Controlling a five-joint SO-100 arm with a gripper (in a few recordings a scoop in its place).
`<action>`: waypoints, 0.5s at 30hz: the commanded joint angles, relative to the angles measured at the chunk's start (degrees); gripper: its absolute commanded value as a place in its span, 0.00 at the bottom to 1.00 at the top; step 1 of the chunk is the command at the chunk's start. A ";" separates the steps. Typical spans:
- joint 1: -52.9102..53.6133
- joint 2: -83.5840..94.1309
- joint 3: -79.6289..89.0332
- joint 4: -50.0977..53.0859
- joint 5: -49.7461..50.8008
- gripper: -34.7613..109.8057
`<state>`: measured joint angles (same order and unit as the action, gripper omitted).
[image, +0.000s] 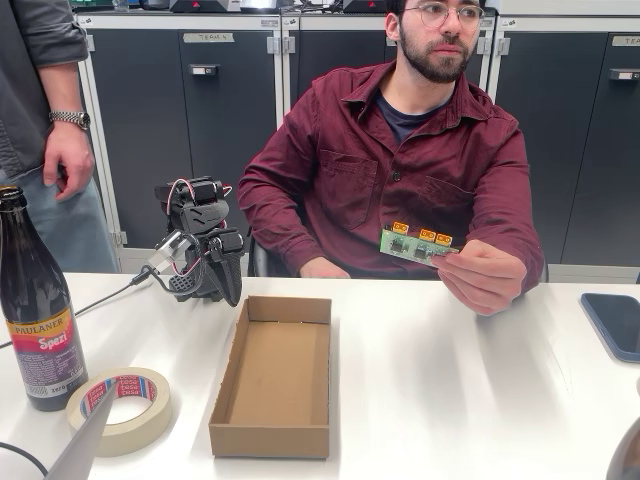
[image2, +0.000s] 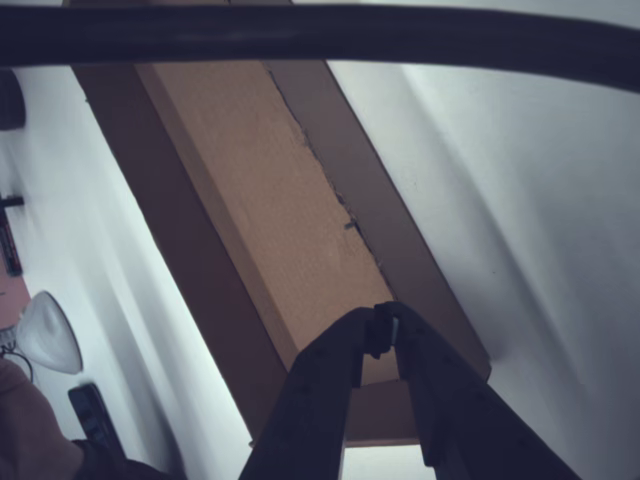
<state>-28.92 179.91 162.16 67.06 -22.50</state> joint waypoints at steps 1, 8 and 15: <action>0.88 -0.09 -0.88 -0.62 0.00 0.21; 0.79 0.00 -0.79 -0.79 0.44 0.21; -1.49 0.26 0.70 -2.72 6.06 0.21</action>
<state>-29.36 179.91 163.04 65.83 -18.63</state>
